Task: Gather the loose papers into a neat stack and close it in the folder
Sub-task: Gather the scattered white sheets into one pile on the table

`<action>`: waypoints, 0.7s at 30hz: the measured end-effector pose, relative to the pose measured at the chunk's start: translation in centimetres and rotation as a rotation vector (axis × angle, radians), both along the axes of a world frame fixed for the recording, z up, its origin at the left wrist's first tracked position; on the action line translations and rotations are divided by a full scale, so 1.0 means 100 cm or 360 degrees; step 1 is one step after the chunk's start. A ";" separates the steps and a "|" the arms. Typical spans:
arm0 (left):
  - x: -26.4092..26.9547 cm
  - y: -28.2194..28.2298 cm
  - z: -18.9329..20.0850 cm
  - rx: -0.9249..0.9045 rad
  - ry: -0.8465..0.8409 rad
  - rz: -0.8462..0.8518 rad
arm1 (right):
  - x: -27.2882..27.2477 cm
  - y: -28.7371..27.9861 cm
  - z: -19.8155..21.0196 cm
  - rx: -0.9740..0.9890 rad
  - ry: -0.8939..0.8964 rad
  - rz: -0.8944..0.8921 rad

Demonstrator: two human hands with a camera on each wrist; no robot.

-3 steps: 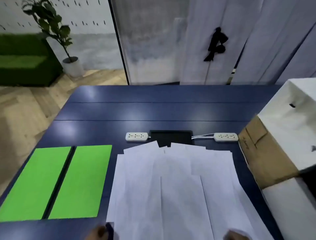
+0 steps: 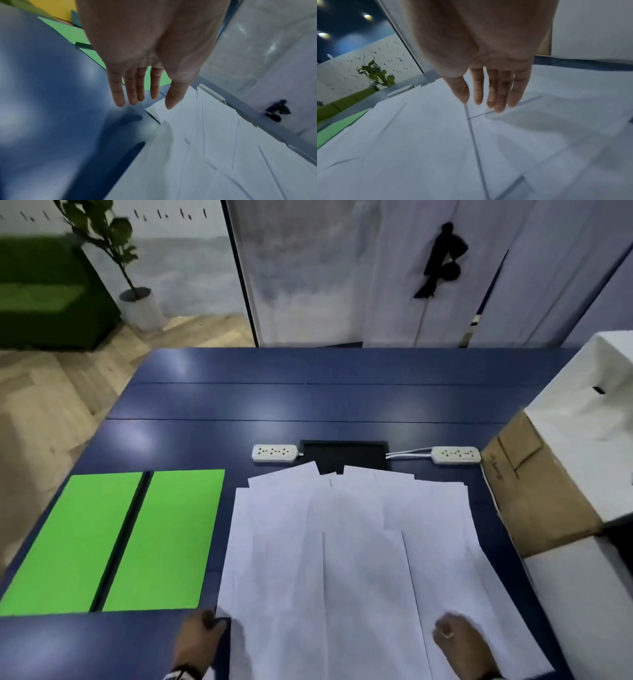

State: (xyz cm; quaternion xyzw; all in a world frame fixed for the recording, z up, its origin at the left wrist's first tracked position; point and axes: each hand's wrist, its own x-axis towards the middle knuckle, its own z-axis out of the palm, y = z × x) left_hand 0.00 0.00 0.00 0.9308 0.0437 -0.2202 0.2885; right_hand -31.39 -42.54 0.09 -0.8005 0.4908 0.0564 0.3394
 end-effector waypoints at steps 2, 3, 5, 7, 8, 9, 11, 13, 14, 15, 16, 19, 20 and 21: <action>0.008 -0.029 0.015 -0.0049 0.0085 0.0051 | 0.038 0.008 0.021 0.0121 -0.0013 -0.0114; 0.013 -0.037 0.013 -0.0069 0.0126 0.0046 | 0.050 0.010 0.020 0.0158 -0.0012 -0.0174; 0.020 -0.045 0.004 -0.0112 0.0222 0.0135 | 0.070 0.018 0.010 0.0291 0.0031 -0.0368; 0.022 -0.046 -0.003 -0.0145 0.0271 0.0148 | 0.083 0.031 0.008 0.0397 0.0073 -0.0461; 0.024 -0.050 -0.005 -0.0150 0.0297 0.0134 | 0.091 0.036 0.009 0.0380 0.0111 -0.0473; 0.024 -0.053 -0.008 -0.0158 0.0302 0.0127 | 0.097 0.042 0.010 0.0342 0.0181 -0.0476; 0.025 -0.055 -0.015 -0.0139 0.0301 0.0131 | 0.104 0.049 0.011 0.0270 0.0247 -0.0454; 0.024 -0.055 -0.014 -0.0025 0.0303 0.0138 | 0.109 0.051 0.004 0.0260 0.0155 -0.0424; 0.024 -0.054 -0.011 0.0026 0.0308 0.0172 | 0.110 0.054 0.003 0.0260 0.0087 -0.0419; 0.023 -0.054 -0.012 0.0037 0.0285 0.0194 | 0.111 0.055 0.001 0.0255 0.0001 -0.0426; 0.023 -0.054 -0.010 0.0046 0.0306 0.0222 | 0.113 0.057 0.003 0.0263 -0.0071 -0.0423; 0.023 -0.048 -0.013 -0.0001 0.0324 0.0211 | 0.124 0.072 0.002 0.0376 -0.0176 -0.0353; 0.024 -0.047 -0.013 -0.0051 0.0336 0.0211 | 0.130 0.079 0.002 0.0436 -0.0174 -0.0316; 0.024 -0.046 -0.015 -0.0137 0.0324 0.0221 | 0.136 0.085 -0.001 0.0487 -0.0175 -0.0273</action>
